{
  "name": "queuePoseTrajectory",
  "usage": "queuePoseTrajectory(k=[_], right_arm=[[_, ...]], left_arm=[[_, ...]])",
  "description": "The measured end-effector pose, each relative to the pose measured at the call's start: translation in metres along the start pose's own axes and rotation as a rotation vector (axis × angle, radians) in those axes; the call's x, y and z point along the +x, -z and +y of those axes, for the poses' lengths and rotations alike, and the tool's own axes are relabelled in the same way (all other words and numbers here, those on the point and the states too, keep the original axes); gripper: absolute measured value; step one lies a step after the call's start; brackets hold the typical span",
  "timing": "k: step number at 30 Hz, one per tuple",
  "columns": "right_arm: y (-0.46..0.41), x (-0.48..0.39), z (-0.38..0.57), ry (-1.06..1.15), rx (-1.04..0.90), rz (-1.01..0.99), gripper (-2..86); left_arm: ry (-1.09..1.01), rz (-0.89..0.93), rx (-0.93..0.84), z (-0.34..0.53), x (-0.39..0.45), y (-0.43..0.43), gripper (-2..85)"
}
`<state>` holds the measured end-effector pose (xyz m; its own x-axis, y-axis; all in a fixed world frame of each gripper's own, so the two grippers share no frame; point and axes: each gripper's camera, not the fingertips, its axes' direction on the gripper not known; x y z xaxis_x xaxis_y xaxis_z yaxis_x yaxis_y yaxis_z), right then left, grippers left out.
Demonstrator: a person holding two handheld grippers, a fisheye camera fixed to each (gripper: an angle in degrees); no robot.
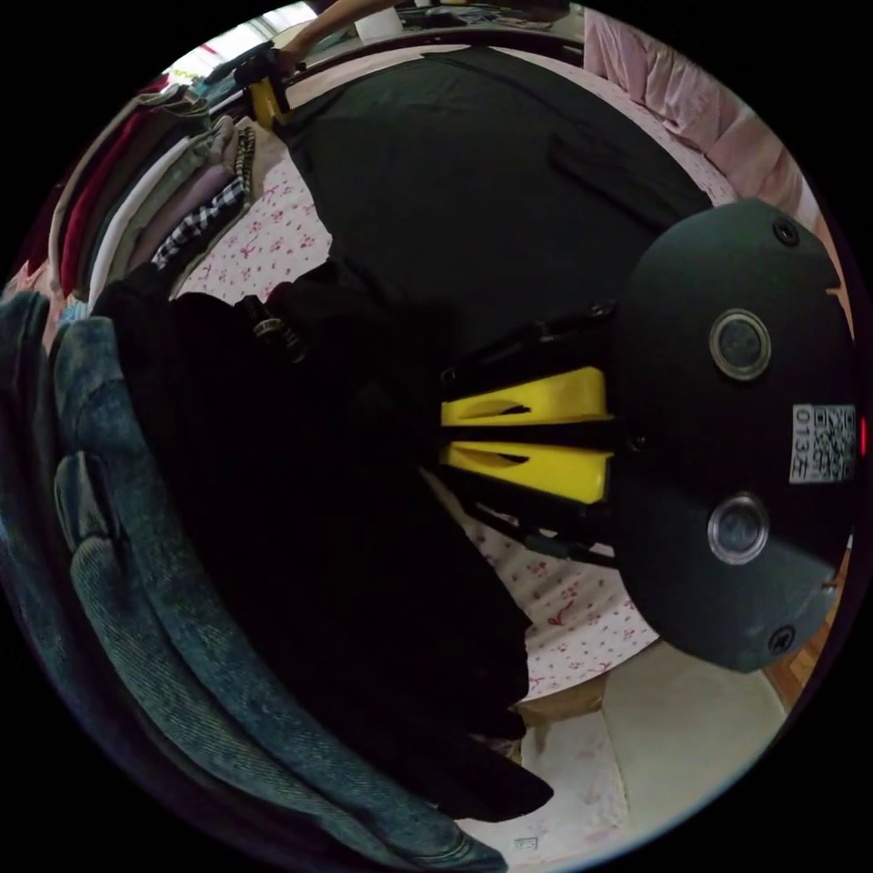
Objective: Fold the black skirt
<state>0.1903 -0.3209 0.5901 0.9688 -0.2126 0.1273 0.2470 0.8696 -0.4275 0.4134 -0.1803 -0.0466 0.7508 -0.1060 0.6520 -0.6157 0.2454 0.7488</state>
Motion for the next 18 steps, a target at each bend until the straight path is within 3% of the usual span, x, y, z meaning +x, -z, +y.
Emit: queuePoseTrajectory(k=[4, 13, 18], right_arm=[[0.003, -0.015, -0.008, 0.009, -0.069, 0.012, 1.7], [0.072, -0.115, 0.045, 0.003, 0.155, 0.235, 0.7], [0.080, -0.179, 0.094, -0.084, 0.212, 0.261, 0.7]], left_arm=[[0.008, 0.014, 0.045, 0.012, -0.013, 0.012, 1.5], [0.009, 0.029, 0.291, 0.119, -0.013, 0.093, 0.9], [0.038, 0.041, 0.296, 0.190, 0.010, 0.105, 1.0]])
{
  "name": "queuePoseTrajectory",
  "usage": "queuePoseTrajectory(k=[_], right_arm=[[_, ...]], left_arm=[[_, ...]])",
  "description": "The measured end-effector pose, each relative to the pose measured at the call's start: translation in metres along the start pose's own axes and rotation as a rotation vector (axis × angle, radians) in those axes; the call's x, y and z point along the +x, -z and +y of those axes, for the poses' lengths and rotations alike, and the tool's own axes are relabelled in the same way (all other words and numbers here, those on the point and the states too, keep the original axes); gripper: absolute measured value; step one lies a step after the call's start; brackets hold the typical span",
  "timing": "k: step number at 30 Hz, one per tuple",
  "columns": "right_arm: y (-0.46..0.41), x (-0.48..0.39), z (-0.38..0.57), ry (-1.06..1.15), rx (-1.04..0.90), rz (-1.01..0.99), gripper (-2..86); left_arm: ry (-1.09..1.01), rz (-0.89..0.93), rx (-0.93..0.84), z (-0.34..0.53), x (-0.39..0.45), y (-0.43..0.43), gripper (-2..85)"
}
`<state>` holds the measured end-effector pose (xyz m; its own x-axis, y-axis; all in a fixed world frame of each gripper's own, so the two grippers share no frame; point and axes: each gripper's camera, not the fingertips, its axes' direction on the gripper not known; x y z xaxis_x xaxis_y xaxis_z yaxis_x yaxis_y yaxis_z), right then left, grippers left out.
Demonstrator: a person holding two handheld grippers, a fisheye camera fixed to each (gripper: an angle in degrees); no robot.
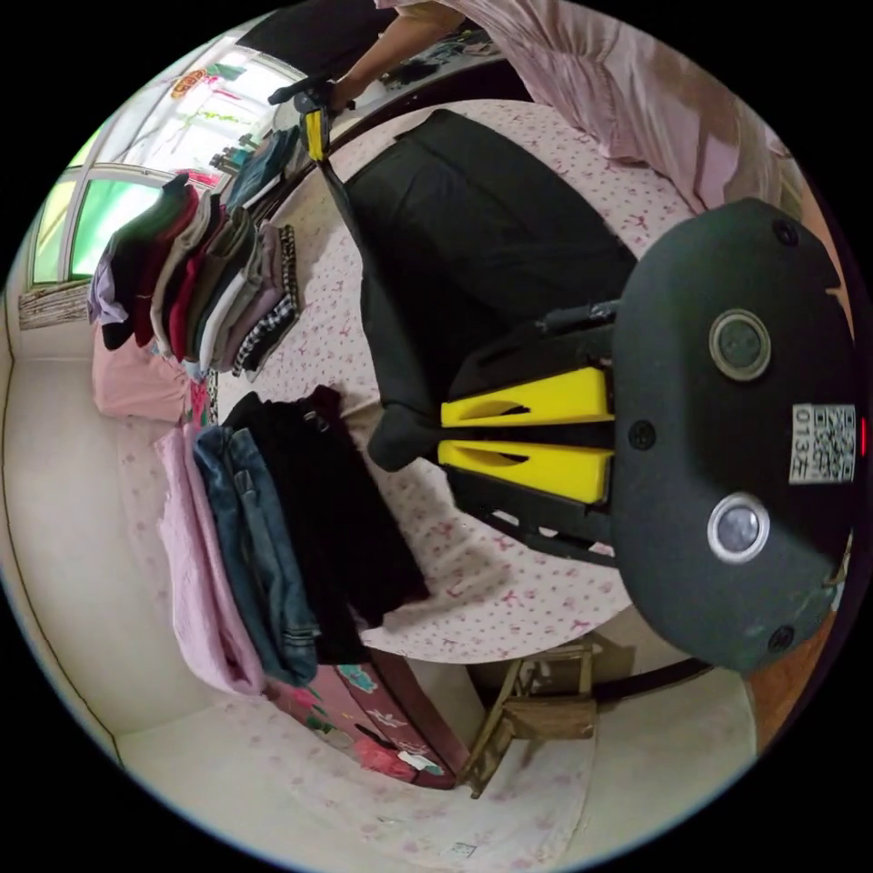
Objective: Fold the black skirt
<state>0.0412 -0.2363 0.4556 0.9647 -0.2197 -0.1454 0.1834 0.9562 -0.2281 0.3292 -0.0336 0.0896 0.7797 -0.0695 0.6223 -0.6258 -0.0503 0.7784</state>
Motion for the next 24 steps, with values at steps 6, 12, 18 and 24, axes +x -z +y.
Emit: queuePoseTrajectory(k=[6, 12, 18, 24], right_arm=[[-0.019, -0.075, 0.041, -0.094, -0.066, 0.047, 0.6], [-0.023, -0.115, 0.047, -0.104, -0.102, 0.111, 0.7], [-0.011, -0.142, 0.052, -0.100, -0.073, 0.112, 0.7], [-0.024, -0.163, 0.059, -0.073, -0.115, 0.072, 1.0]], left_arm=[[0.062, 0.018, -0.160, 0.068, 0.020, -0.037, 1.0], [0.033, -0.017, -0.173, 0.084, 0.032, -0.037, 1.0], [0.068, -0.013, -0.174, 0.105, 0.022, -0.034, 1.1], [0.040, -0.029, -0.270, 0.128, 0.028, -0.062, 1.5]])
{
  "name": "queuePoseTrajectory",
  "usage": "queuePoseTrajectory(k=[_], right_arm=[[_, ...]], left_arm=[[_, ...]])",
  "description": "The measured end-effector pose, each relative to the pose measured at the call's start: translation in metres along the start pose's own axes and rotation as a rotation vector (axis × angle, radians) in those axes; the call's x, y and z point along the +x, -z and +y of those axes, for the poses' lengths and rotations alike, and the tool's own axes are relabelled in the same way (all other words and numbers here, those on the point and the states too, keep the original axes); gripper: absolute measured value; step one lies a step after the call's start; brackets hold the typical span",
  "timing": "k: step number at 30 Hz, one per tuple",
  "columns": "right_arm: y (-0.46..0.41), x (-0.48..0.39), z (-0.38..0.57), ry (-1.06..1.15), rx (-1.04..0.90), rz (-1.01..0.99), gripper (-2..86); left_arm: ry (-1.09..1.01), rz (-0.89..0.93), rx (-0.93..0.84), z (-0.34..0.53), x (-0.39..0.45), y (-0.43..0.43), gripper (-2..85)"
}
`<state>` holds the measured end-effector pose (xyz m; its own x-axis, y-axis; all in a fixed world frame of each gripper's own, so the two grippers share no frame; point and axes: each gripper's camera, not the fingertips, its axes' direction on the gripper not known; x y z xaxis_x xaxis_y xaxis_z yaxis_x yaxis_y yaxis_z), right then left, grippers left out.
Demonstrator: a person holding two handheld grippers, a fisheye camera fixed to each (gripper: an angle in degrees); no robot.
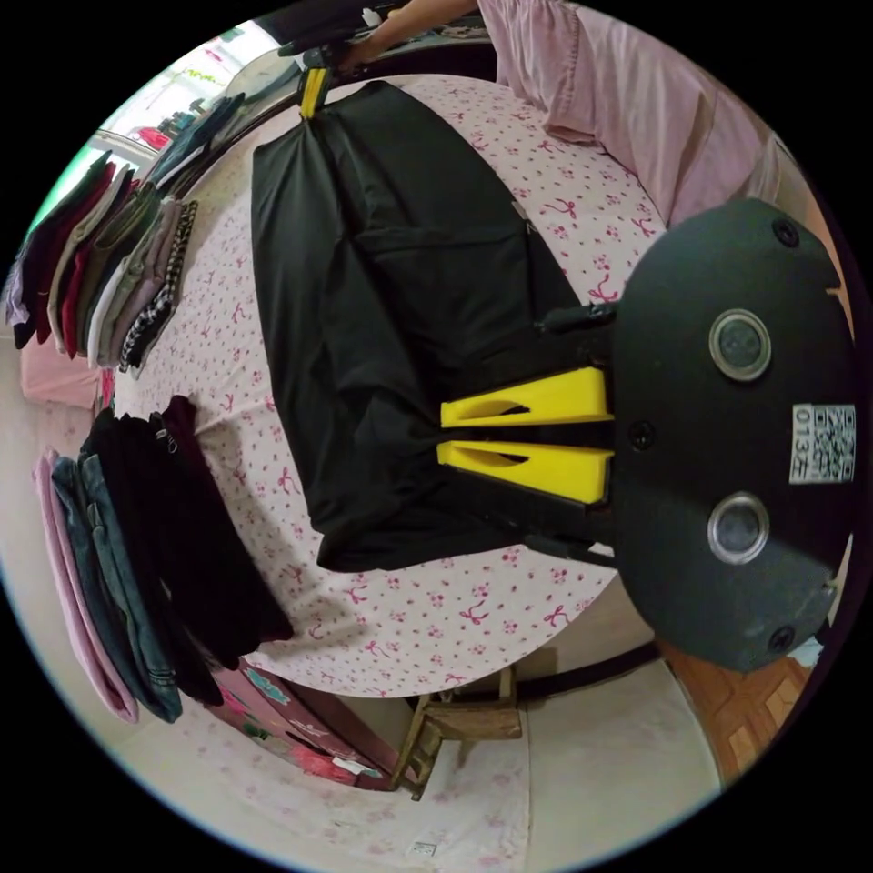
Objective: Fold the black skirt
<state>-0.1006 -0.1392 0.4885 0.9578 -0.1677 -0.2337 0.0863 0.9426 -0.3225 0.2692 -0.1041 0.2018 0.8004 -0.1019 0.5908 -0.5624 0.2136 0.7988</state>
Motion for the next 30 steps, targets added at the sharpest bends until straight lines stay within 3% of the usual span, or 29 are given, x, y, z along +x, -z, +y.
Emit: queuePoseTrajectory(k=[5, 11, 17, 22, 26, 29, 30], right_arm=[[0.007, -0.006, 0.014, -0.014, -0.016, -0.038, 1.5], [0.030, -0.003, 0.013, -0.185, 0.085, -0.011, 1.7], [0.052, -0.060, -0.067, -0.056, 0.268, -0.271, 2.1], [0.054, -0.152, -0.169, 0.084, 0.300, -0.521, 3.2], [0.046, -0.214, -0.231, 0.155, 0.262, -0.571, 5.1], [0.027, -0.250, -0.272, 0.182, 0.165, -0.572, 7.0], [0.018, -0.259, -0.284, 0.172, 0.124, -0.572, 7.4]], left_arm=[[0.077, 0.017, -0.006, 0.028, -0.009, -0.006, 2.3], [0.207, 0.020, -0.004, 0.082, -0.032, 0.002, 2.4], [0.333, 0.045, 0.111, 0.067, -0.088, -0.001, 3.4], [0.255, 0.182, 0.167, 0.008, -0.119, -0.033, 4.8], [0.093, 0.212, 0.134, -0.032, -0.125, -0.066, 3.0], [-0.043, 0.075, -0.010, -0.040, -0.123, -0.103, 0.8], [-0.074, 0.073, 0.024, -0.037, -0.125, -0.103, 0.6]])
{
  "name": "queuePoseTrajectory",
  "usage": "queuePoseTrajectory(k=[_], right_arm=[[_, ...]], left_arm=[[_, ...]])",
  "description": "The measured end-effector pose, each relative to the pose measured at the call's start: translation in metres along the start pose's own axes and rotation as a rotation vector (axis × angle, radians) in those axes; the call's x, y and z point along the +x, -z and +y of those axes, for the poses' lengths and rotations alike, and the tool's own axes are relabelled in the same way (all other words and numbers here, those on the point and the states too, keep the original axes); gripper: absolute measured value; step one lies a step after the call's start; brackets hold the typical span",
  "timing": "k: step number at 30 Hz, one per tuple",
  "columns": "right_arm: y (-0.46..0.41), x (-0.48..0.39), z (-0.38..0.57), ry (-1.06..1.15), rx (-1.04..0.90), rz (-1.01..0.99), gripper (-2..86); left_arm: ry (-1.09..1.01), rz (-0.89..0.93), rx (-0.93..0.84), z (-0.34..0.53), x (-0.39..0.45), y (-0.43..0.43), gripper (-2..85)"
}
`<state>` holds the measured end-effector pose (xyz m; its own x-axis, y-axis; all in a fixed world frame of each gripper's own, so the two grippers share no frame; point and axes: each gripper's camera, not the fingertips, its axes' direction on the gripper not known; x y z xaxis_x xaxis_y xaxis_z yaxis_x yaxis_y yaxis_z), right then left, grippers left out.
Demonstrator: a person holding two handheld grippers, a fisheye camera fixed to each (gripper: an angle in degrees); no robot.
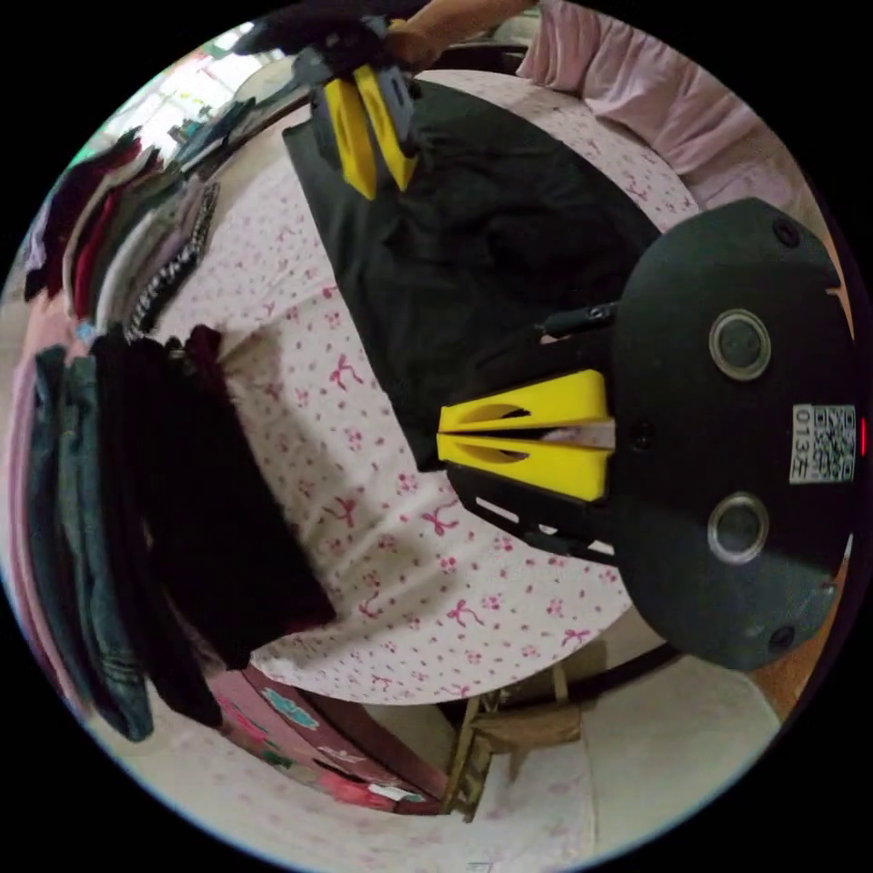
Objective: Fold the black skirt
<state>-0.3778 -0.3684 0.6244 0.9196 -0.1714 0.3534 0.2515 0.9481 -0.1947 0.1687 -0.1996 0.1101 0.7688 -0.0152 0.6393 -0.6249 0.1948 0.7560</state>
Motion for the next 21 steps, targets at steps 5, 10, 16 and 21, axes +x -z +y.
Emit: queuePoseTrajectory(k=[5, 10, 16, 21], right_arm=[[-0.030, 0.004, -0.018, -0.081, -0.074, -0.002, 7.8], [-0.053, 0.000, -0.027, -0.121, -0.105, 0.020, 3.6], [-0.024, -0.016, -0.017, -0.073, 0.038, 0.017, 0.8], [0.020, -0.008, 0.042, -0.332, 0.248, 0.058, 0.6]], left_arm=[[0.147, 0.025, 0.091, 0.031, -0.049, 0.005, -0.2], [0.002, 0.209, 0.216, 0.029, -0.025, 0.011, -0.3], [-0.196, 0.209, 0.040, 0.018, 0.012, -0.043, -0.3], [-0.151, 0.254, 0.063, 0.021, -0.005, -0.055, -0.3]])
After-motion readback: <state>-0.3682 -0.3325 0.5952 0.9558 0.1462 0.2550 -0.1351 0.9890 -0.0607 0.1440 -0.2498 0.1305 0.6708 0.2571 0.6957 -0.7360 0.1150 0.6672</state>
